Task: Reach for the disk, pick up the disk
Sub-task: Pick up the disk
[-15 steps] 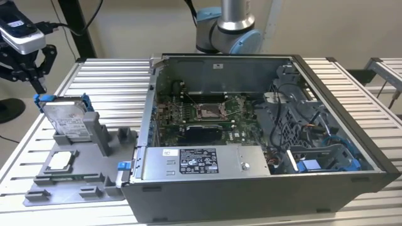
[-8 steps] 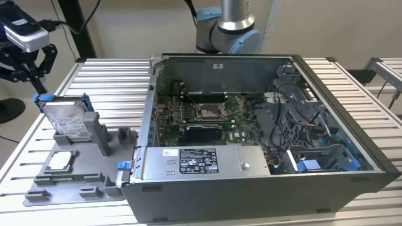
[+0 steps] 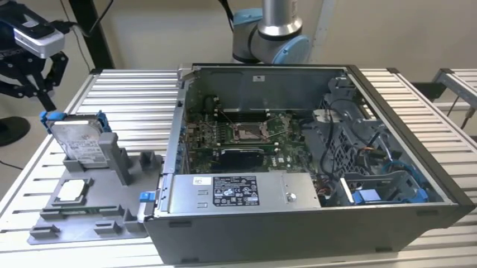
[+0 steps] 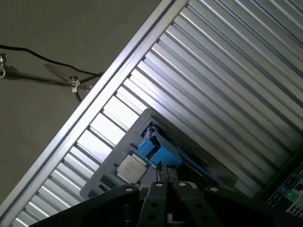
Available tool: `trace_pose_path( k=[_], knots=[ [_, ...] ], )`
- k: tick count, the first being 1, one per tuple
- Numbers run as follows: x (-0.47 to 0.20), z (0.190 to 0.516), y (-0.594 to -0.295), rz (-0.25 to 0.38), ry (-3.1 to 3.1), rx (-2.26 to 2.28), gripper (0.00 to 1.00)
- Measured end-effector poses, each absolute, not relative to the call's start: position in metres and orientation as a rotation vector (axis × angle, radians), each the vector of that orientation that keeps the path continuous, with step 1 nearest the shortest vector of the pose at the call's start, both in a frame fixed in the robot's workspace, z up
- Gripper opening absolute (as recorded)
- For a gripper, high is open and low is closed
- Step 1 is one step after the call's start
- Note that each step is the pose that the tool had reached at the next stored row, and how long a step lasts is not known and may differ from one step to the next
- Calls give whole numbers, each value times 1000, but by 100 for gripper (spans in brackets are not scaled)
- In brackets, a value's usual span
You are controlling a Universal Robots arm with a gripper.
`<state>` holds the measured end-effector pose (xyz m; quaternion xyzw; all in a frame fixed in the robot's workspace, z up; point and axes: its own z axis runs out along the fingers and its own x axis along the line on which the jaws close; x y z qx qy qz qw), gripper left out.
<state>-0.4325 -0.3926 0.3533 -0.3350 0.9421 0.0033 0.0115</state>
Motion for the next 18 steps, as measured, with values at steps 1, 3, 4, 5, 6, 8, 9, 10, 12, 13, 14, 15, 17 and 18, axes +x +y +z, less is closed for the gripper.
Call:
trace_pose_path(
  k=[1,3,4,5,6,8,9,10,12,13,14,15,17,18],
  knots=[
    [-433,353,-392,10,2929,-1071,0],
    [-433,353,-392,11,2910,-1122,0],
    [-433,353,-392,11,2902,-1142,0],
    [-433,353,-392,12,2895,-1161,0],
    [-433,353,-392,12,2886,-1182,0],
    [-433,353,-391,12,2871,-1219,0],
    [-433,353,-391,12,2862,-1239,0],
    [-433,353,-391,13,2852,-1263,0],
    [-433,353,-391,13,2827,-1317,0],
    [-433,353,-391,14,2816,-1343,0],
    [-433,353,-391,14,2803,-1368,0],
    [-433,353,-391,14,2790,-1395,0],
    [-433,353,-391,15,2765,-1444,0],
    [-433,353,-391,15,2753,-1467,0]
  ],
)
